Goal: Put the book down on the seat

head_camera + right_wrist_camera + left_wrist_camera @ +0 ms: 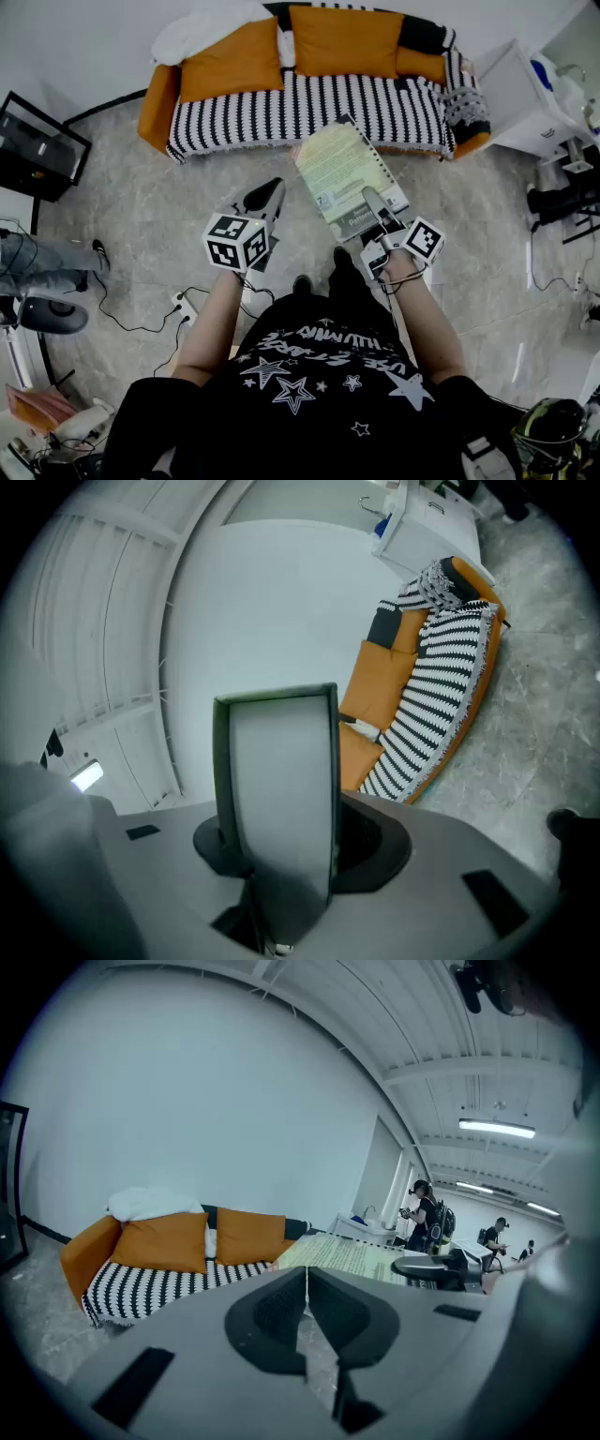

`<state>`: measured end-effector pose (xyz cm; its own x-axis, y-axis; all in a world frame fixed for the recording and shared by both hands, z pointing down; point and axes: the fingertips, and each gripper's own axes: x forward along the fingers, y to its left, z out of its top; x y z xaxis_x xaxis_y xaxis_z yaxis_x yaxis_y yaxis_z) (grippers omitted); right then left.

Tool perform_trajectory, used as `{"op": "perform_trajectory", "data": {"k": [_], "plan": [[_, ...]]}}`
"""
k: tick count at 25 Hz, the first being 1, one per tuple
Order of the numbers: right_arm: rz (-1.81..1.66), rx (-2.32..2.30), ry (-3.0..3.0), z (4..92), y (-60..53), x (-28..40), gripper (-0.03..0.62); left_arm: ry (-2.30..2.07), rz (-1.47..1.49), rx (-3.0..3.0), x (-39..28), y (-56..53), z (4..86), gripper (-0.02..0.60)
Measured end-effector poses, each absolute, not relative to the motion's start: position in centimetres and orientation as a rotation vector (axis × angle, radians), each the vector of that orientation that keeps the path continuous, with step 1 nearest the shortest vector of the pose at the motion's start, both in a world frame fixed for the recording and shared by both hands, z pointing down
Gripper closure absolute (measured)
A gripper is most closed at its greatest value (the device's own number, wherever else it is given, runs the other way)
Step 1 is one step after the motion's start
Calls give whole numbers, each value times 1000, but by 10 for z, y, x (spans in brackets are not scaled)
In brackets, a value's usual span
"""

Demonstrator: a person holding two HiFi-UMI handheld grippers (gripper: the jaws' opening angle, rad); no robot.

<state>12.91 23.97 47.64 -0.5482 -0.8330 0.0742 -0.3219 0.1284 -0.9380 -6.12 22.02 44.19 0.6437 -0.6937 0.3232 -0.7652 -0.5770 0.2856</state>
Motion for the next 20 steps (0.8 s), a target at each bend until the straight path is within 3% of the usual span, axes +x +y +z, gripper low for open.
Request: {"op": "perform_trajectory", "data": {"k": [14, 20], "plan": [[-1094, -1413, 2346, 435, 243, 107, 421, -1165, 216, 2473, -41, 231, 424, 568], [-1118, -1411, 2343, 444, 251, 92, 421, -1163, 203, 2478, -54, 243, 428, 566]]}}
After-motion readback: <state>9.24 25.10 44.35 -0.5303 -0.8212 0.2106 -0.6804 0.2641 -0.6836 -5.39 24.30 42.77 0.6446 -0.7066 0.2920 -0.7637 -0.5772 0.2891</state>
